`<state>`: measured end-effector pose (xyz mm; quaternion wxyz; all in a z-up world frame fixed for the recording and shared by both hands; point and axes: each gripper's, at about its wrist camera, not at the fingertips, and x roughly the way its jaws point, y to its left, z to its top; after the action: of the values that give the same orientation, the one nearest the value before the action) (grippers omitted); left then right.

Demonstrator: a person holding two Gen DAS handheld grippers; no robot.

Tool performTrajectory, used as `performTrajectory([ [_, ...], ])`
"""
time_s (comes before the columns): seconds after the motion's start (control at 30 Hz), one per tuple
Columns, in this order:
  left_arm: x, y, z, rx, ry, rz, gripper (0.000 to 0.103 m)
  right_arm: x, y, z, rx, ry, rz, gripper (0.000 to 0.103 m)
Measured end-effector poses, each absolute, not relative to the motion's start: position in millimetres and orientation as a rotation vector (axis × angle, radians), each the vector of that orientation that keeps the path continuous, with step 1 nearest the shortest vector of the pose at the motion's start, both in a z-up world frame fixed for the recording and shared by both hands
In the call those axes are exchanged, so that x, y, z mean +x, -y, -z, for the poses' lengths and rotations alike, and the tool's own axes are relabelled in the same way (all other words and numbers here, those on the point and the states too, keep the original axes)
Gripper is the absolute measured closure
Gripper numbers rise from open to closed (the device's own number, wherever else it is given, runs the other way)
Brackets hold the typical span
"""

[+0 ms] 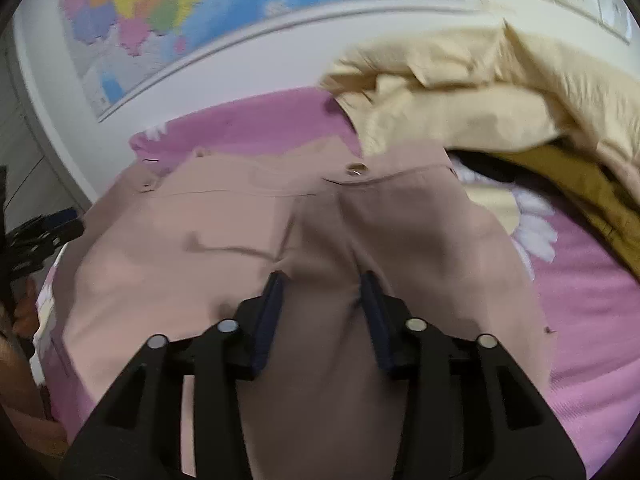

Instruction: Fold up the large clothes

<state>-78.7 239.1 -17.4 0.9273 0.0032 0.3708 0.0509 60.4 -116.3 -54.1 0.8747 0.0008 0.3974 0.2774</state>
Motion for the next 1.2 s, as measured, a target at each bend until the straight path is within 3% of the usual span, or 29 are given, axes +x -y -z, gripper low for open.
performTrajectory([
  [0.17, -74, -238, 28, -0.008, -0.79, -0.103, 0.027, 64, 118, 55, 0.029, -0.835, -0.573, 0.069],
  [0.33, -79, -237, 27, -0.028, -0.786, -0.085, 0.027, 48, 126, 38, 0.056, -0.781, -0.6, 0.061],
  [0.5, -89, -229, 25, -0.036, -0.771, -0.018, 0.027, 29, 132, 26, 0.032, -0.744, -0.639, 0.061],
  [0.8, -65, -243, 68, -0.111, -0.899, -0.024, 0.028, 47, 148, 61, 0.075, -0.828, -0.56, 0.063],
  [1.2, -94, -258, 48, -0.138, -0.824, -0.011, 0.028, -9, 216, 31, 0.15, -0.769, -0.571, 0.052],
])
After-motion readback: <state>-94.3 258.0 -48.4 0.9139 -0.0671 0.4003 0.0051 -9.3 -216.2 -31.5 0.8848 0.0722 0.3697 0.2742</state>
